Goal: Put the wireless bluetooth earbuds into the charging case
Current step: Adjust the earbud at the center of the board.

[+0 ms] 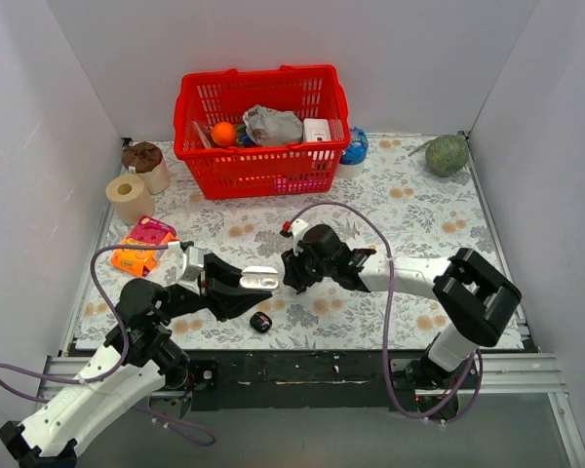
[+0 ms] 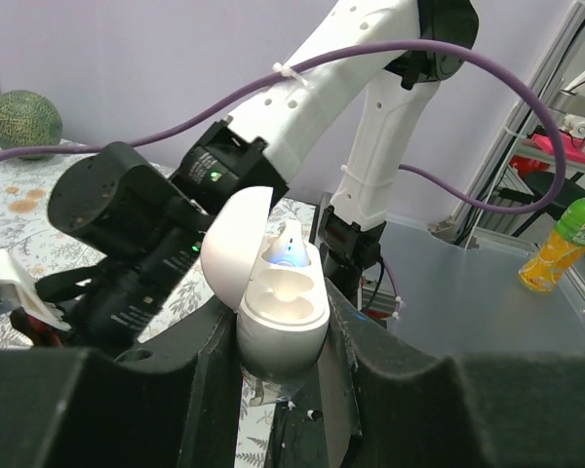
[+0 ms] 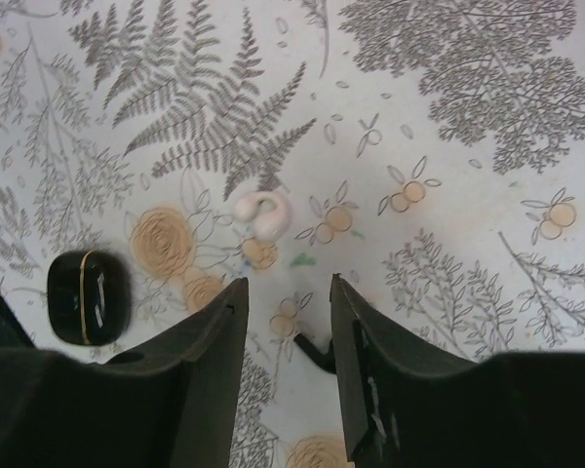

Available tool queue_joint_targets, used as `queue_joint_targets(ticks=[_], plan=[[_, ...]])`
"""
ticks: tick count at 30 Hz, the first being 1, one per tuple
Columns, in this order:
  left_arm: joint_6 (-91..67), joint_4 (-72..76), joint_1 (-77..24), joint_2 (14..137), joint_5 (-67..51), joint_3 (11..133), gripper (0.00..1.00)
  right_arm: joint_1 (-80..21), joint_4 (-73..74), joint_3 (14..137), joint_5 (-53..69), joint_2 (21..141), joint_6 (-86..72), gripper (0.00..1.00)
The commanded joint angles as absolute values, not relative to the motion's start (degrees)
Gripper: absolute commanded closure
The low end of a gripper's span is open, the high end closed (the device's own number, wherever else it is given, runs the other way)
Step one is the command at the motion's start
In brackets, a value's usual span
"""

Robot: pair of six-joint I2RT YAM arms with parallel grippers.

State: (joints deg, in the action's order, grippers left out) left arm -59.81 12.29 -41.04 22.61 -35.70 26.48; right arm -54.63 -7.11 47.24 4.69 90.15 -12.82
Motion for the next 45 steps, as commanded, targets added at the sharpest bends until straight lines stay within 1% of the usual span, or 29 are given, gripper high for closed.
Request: queue_joint_targets(ticks=[1, 8, 14, 31, 45], plan=[[-58.3, 9.6, -41.2, 21.4, -33.8, 26.6, 1.0, -51.7, -13.5, 52.1, 9.4, 95.1, -14.2, 0.52], [-57.9, 8.9, -41.2, 20.7, -33.2, 25.8, 1.0, -51.2, -11.4, 58.1, 11.7, 102.1, -12.0, 0.49], [-58.0, 8.6, -41.2, 20.3, -33.1, 25.6, 1.0, -51.2, -11.6, 58.3, 12.2, 104.6, -11.9, 0.48], [-58.7, 9.3, -41.2, 20.7, -33.3, 25.1, 1.0, -51.6, -11.6, 54.9, 10.9, 104.8, -11.5, 0.53], [-59.8, 10.9, -41.2, 21.5, -33.8, 24.3, 1.0, -55.1, -11.0, 51.7, 8.7, 104.9, -11.1, 0.54]])
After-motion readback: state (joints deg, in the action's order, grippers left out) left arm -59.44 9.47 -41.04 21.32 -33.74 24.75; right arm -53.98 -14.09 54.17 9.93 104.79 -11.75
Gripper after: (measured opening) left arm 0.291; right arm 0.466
